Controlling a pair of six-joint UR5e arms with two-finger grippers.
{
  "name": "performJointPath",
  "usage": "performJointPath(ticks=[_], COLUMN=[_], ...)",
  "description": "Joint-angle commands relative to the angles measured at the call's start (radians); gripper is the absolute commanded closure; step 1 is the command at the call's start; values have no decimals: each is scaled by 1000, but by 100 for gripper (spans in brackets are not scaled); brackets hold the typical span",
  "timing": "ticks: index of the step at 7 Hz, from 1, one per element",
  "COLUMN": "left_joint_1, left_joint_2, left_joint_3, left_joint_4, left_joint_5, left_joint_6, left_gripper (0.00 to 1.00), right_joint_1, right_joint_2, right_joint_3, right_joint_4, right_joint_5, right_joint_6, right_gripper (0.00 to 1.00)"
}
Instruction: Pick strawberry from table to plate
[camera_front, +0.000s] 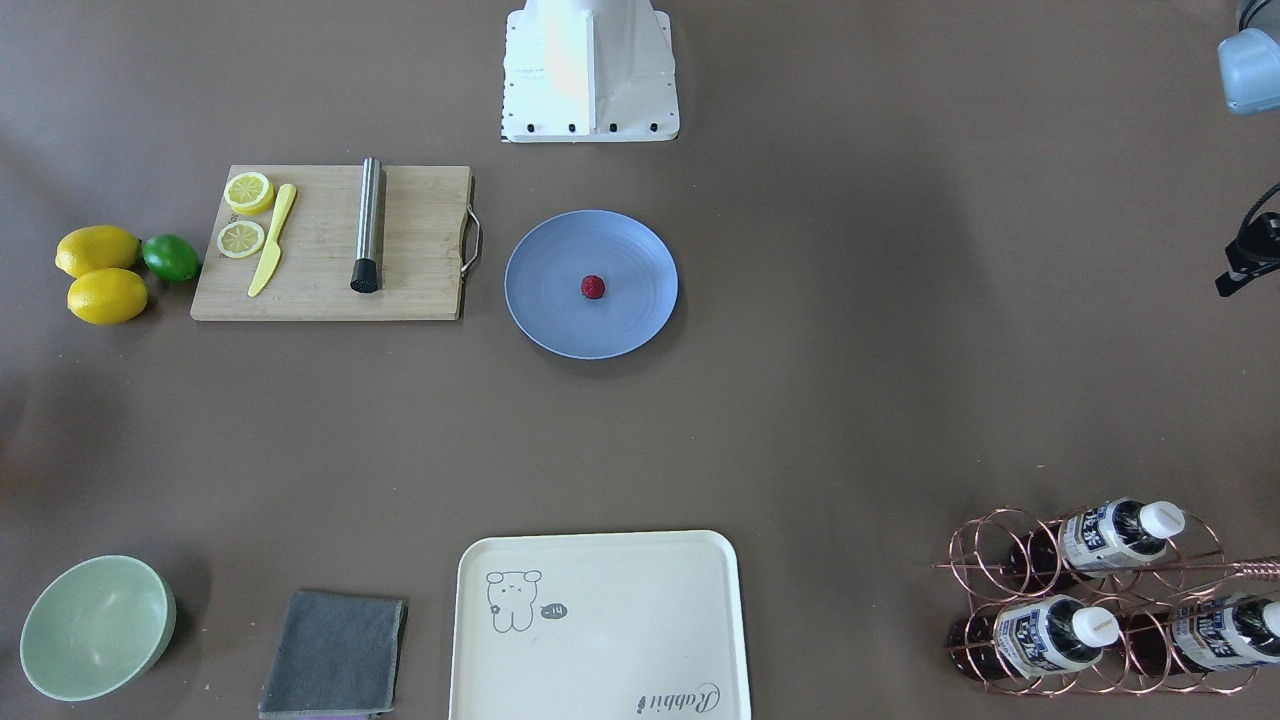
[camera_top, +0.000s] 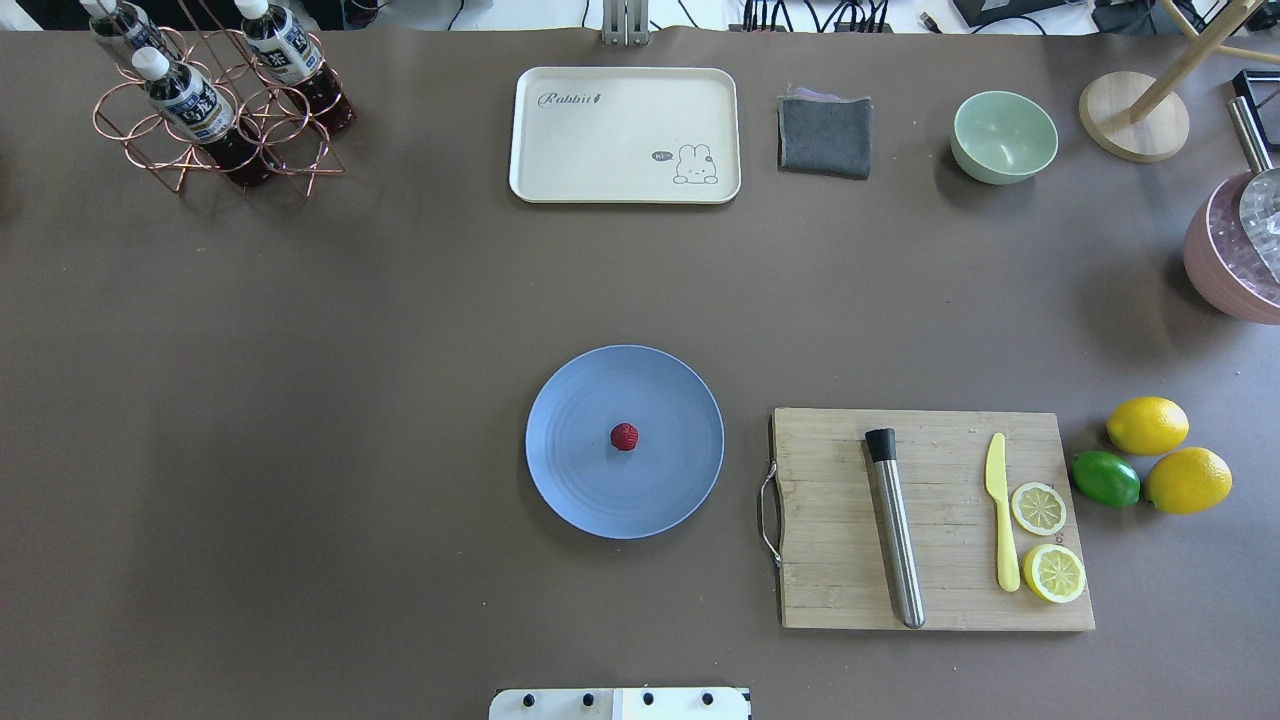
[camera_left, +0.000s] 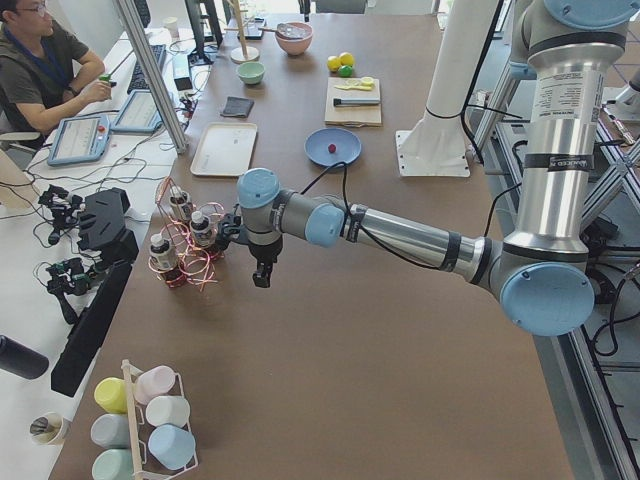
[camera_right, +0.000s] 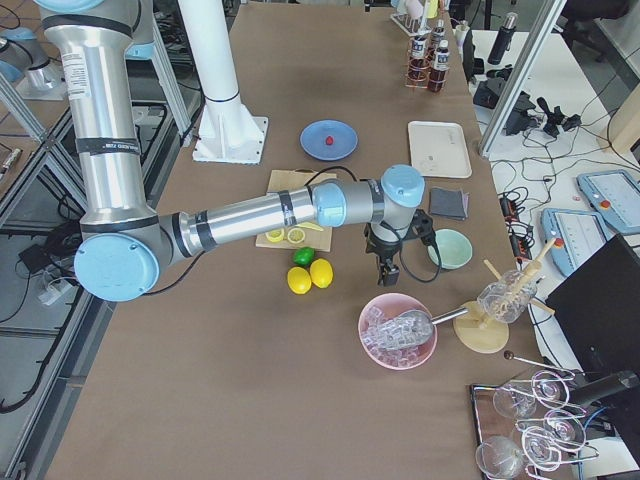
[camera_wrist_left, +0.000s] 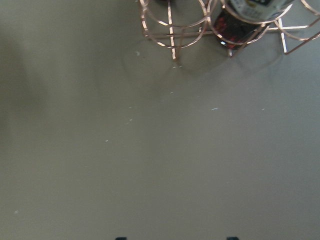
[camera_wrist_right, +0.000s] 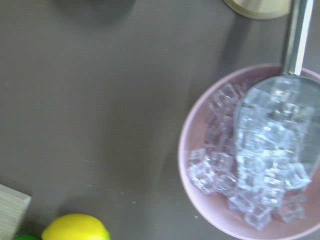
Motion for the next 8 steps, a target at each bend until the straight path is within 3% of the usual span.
performJointPath(ticks=[1, 3, 8], left_joint_1=[-22, -74, -76], left_joint_2=[41, 61, 75], left_joint_3=[12, 12, 23], left_joint_4=[31, 19, 19], left_joint_5=[4, -3, -2], left_joint_6=[37, 38, 37], left_gripper=[3, 3, 2], right_joint_1=[102, 105, 102], right_joint_2=[-9, -14, -18], right_joint_3=[-92, -92, -87], right_joint_4=[-11, -8, -5], right_joint_5=[-11, -11, -10], right_joint_6=[-192, -192, -189], right_gripper=[0, 0, 0])
